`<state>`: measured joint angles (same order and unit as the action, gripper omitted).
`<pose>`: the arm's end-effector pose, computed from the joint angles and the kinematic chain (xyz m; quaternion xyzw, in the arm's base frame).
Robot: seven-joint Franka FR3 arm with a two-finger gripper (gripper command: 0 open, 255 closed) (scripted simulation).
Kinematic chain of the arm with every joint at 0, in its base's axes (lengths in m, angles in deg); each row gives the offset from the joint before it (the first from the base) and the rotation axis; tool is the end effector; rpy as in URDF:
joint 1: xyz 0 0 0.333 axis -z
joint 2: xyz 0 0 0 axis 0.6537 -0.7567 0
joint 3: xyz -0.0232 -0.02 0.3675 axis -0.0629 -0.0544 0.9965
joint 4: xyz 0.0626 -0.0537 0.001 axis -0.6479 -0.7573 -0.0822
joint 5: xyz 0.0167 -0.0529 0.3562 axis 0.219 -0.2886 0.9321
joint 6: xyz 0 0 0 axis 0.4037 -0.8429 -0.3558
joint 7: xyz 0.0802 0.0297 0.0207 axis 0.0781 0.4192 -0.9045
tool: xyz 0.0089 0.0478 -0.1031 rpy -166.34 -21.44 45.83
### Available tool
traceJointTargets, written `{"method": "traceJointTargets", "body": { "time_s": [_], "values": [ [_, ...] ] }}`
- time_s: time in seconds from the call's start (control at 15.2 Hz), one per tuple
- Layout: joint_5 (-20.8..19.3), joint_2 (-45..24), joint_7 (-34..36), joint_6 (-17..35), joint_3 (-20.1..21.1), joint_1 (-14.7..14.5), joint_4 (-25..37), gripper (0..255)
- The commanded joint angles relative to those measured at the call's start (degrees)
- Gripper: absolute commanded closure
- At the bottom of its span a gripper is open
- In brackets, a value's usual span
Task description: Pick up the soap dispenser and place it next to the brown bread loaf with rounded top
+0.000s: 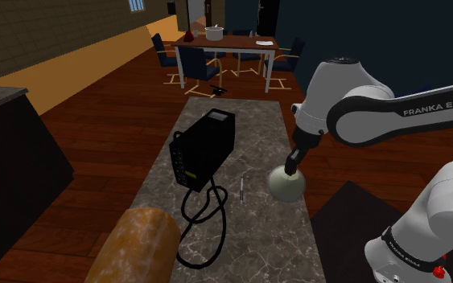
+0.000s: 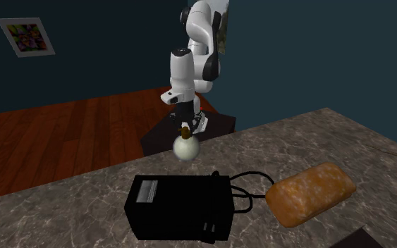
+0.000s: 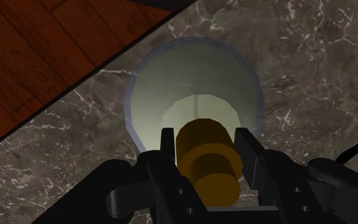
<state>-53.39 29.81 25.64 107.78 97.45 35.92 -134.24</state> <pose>0.2788 0.1223 0.4599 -0.9941 -0.0987 -0.0401 0.0192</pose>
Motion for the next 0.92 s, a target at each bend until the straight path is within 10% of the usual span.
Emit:
{"method": "traceJointTargets", "body": {
  "time_s": [0.0, 0.86],
  "values": [
    [0.0, 0.0, 0.0, 0.0, 0.0, 0.0, 0.0, 255],
    [-1.3, 3.6, 0.4, -10.6, -1.5, 0.4, 7.0, 255]
  ]
}}
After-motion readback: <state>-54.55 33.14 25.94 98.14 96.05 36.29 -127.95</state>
